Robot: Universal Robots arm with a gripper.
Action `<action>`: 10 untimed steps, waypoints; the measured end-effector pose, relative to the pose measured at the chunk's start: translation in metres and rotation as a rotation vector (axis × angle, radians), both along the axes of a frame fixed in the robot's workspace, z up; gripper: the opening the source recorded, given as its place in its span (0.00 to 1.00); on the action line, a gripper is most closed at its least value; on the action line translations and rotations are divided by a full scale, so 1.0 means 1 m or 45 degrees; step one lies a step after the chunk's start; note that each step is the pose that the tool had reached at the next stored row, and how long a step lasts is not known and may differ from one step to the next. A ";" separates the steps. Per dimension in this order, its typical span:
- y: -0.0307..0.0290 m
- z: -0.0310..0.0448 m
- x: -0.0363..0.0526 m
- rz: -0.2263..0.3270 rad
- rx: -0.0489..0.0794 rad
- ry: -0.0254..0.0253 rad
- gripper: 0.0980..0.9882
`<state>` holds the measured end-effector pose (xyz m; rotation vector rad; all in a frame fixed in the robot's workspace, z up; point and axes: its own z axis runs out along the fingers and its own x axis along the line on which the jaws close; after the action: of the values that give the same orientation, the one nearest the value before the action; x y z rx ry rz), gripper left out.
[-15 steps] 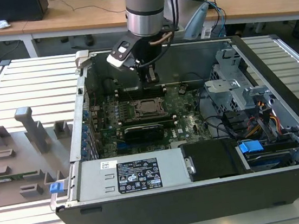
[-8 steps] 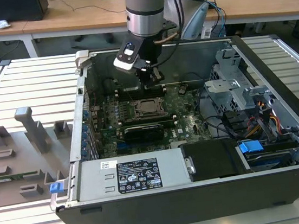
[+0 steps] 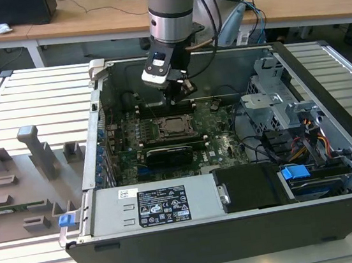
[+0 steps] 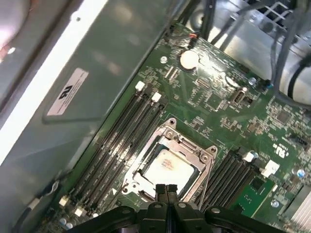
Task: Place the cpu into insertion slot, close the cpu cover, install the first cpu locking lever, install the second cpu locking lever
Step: 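Install the first cpu locking lever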
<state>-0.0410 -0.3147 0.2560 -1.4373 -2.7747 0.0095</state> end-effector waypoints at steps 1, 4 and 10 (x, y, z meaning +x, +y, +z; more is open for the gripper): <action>0.0000 0.0000 0.0000 0.036 0.000 0.0000 0.01; 0.0000 0.0000 0.0000 0.163 0.000 0.0000 0.01; 0.0000 0.0000 0.0000 0.333 0.000 0.0000 0.01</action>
<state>-0.0410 -0.3147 0.2560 -1.0638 -2.9392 0.0128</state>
